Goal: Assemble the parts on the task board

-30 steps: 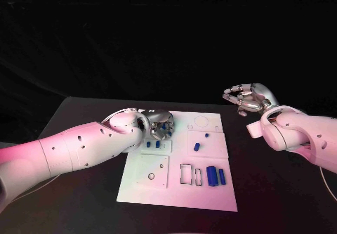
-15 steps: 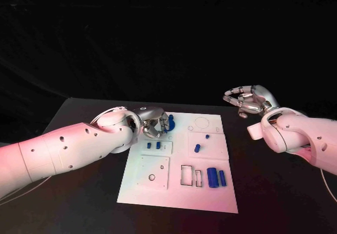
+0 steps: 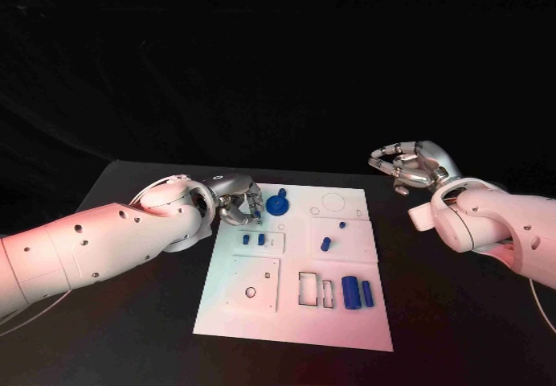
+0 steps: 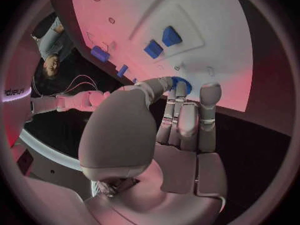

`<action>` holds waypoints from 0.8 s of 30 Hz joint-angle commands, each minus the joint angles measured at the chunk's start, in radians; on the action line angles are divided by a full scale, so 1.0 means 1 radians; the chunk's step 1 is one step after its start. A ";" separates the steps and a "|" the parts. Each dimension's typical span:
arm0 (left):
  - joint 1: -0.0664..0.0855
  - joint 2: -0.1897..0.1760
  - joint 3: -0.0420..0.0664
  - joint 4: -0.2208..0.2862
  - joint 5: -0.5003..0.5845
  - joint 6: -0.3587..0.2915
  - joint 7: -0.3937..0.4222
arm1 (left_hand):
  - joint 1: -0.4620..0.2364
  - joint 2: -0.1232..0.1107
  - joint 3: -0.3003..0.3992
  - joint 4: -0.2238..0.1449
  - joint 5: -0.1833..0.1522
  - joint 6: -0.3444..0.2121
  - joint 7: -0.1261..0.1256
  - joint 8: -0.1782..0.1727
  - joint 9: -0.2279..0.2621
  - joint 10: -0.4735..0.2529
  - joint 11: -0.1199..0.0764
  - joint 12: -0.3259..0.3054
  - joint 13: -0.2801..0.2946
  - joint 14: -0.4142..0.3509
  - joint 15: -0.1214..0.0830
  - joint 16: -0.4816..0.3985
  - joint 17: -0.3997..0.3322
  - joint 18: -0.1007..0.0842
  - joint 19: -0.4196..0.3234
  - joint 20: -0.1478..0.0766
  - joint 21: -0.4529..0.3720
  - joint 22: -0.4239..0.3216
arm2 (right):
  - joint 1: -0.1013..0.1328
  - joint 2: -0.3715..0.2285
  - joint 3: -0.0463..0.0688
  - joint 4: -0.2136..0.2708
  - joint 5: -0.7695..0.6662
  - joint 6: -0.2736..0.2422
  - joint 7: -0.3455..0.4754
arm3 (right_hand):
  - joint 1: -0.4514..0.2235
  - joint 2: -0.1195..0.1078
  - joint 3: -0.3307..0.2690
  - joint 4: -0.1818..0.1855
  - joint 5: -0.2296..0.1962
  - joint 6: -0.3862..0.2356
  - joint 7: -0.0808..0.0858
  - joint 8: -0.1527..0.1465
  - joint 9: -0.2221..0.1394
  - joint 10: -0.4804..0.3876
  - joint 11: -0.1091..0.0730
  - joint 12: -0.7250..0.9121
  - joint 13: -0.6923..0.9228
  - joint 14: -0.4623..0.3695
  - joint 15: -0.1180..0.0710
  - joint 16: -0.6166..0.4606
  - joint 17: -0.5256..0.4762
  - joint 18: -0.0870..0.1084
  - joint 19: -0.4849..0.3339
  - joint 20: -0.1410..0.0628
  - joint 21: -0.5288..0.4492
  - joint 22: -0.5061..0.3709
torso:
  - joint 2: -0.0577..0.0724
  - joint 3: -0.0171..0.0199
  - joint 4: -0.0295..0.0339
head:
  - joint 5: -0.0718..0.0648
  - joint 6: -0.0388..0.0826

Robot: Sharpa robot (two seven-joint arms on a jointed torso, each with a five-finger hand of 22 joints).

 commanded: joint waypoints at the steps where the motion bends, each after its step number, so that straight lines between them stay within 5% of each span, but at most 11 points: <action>1: -0.001 0.000 0.001 -0.005 0.014 0.012 -0.007 | -0.012 -0.002 -0.002 -0.003 -0.007 0.007 0.002 -0.003 0.001 0.008 0.000 -0.004 -0.001 0.005 0.002 0.005 -0.001 -0.020 0.009 -0.001 0.004 0.000 | -0.001 0.001 0.000 0.000 -0.003 0.007 0.009 | -0.005 0.003 -0.001 0.005 0.007 -0.005 -0.004 0.004 -0.001 0.002 -0.004 -0.004 0.001 0.044 -0.007 -0.006 0.001 0.010 -0.009 0.000 -0.005 -0.001 | 0.001 0.0002 -0.0006 | 0.000 0.000; 24: -0.012 0.019 -0.002 -0.026 0.015 0.028 -0.004 | -0.014 -0.004 -0.004 -0.003 -0.007 0.008 0.002 -0.005 0.001 0.012 0.000 -0.008 -0.002 0.006 0.002 0.005 -0.002 -0.020 0.009 0.000 0.005 0.001 | -0.002 0.001 0.000 0.001 -0.003 0.006 0.009 | -0.005 0.003 -0.001 0.005 0.007 -0.005 -0.004 0.004 -0.001 0.002 -0.004 -0.004 0.001 0.044 -0.007 -0.006 0.001 0.010 -0.009 0.000 -0.005 -0.001 | 0.001 0.0010 -0.0016 | -0.001 -0.004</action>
